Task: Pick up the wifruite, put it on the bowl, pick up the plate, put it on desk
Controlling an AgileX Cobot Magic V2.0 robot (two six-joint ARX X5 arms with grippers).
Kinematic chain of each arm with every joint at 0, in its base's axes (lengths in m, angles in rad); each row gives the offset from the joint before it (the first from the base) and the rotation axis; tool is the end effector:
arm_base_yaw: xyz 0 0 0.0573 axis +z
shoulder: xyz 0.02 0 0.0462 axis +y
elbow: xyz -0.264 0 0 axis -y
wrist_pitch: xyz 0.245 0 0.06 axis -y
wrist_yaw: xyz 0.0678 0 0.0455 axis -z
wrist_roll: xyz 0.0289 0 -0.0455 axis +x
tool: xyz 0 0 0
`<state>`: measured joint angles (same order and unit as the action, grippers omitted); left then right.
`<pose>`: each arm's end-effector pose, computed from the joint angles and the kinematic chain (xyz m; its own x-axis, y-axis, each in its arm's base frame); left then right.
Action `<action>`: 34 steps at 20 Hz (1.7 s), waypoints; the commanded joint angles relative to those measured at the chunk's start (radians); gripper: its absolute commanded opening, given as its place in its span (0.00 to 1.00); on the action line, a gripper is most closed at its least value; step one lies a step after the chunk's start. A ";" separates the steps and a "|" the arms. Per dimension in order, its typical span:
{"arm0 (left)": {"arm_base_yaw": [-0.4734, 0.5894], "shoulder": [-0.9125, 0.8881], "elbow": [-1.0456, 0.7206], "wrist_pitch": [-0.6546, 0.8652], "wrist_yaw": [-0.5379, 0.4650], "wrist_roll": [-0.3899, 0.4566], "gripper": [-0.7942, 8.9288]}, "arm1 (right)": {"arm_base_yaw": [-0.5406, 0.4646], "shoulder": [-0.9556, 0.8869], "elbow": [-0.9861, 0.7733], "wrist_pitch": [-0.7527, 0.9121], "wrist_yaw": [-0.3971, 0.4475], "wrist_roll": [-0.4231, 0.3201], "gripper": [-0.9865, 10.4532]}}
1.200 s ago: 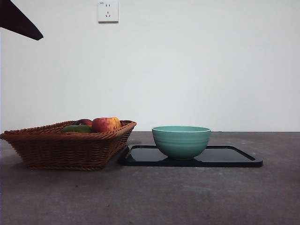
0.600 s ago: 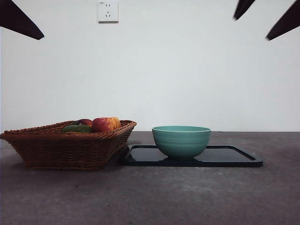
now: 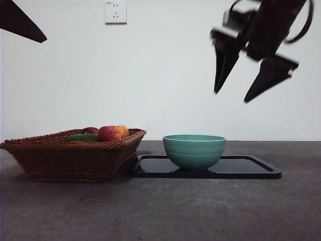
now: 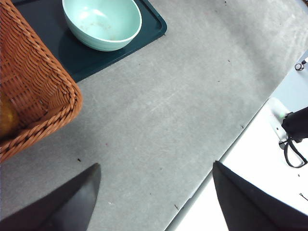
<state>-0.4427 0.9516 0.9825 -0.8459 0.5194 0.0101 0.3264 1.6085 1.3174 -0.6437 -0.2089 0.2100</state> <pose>0.1506 -0.0873 0.3184 0.3254 -0.7036 -0.6318 0.6861 0.6354 -0.3543 0.3191 0.1143 0.2772 0.4839 0.3827 -0.7870 -0.2620 0.9214 0.2870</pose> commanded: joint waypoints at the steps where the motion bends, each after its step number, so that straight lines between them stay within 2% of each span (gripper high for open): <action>1: -0.005 0.006 0.023 0.004 0.002 0.013 0.46 | 0.005 0.077 0.022 0.046 0.000 -0.013 0.40; 9: -0.005 0.006 0.023 0.000 0.002 0.013 0.46 | 0.010 0.261 0.022 0.134 0.000 -0.013 0.39; 14: -0.005 0.006 0.023 0.001 0.002 0.013 0.46 | 0.012 0.284 0.022 0.172 0.000 -0.017 0.13; 15: -0.005 0.006 0.023 0.000 0.002 0.013 0.46 | 0.012 0.284 0.022 0.177 0.000 -0.016 0.09; 18: -0.005 0.006 0.023 0.000 0.002 0.013 0.46 | 0.012 0.271 0.022 0.182 0.001 -0.016 0.09; 23: -0.005 0.006 0.023 0.000 0.002 0.012 0.46 | 0.011 0.117 0.022 0.158 0.000 -0.018 0.09; 30: -0.005 0.006 0.023 -0.002 0.002 0.013 0.46 | 0.042 -0.239 0.020 -0.100 -0.010 -0.071 0.09; 34: -0.005 0.006 0.023 -0.004 0.002 0.013 0.46 | 0.063 -0.392 -0.060 -0.150 -0.008 -0.082 0.09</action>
<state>-0.4427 0.9516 0.9825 -0.8566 0.5198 0.0101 0.3820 1.2030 1.2552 -0.7895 -0.2142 0.1368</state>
